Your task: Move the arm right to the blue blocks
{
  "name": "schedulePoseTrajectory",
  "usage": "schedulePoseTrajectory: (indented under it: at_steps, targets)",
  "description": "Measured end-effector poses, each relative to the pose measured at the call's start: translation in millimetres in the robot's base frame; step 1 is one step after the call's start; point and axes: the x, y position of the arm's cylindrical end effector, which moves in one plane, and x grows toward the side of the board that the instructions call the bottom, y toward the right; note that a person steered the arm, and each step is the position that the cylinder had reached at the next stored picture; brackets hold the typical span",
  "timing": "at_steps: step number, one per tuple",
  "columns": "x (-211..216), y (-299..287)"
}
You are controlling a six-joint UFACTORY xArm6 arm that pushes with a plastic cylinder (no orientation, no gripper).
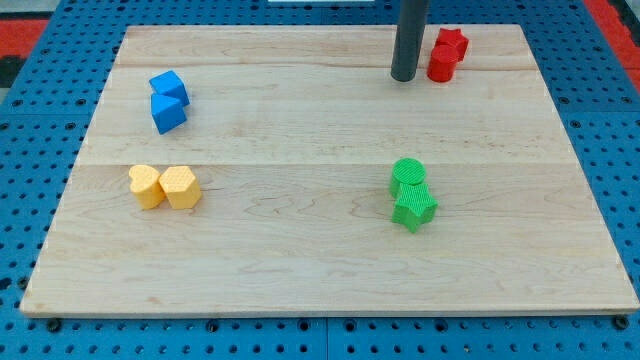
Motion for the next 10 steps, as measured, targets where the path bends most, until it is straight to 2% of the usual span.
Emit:
schedulePoseTrajectory:
  at_steps: [1, 10]
  targets:
    - [27, 2]
    - [27, -22]
